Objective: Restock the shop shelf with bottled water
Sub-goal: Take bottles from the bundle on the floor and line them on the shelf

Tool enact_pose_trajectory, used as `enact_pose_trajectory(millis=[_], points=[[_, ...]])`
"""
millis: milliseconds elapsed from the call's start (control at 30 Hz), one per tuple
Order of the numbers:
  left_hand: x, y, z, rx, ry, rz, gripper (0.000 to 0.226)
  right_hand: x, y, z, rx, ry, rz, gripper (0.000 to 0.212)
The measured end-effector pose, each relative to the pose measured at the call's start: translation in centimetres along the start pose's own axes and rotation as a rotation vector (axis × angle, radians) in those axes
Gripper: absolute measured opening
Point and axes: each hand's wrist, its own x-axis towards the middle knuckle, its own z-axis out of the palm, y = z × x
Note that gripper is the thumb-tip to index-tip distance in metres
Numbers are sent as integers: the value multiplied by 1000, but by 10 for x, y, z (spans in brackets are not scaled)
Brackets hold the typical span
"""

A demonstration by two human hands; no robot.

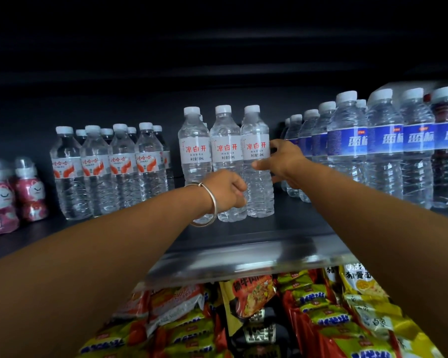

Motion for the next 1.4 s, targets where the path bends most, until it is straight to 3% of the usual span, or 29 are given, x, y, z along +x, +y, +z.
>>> enact_pose_trajectory(millis=[233,367,433,633,767,967,1067,1400], points=[[-12,7,7,17,7,-11,33,-23,4,-2,-303,62,-42,57],[-30,23,13,72,30,8,30,-60,10,-17,-547,118,-212,36],[-45,34,18,67,22,27,29,-88,15,-29,-617,129,-303,36],[-102,57,67,5,-96,54,31,-186,66,-57,-729,-46,-312,31],[-145,35,149,-50,-214,6,32,-246,138,-50,-754,-213,-204,25],[-213,-20,287,-22,-405,-34,44,-339,273,-14,-798,-470,1,34],[-237,-57,353,8,-539,-89,39,-377,347,7,-799,-602,124,27],[-341,-208,590,29,-797,-143,43,-521,588,116,-766,-754,481,31]])
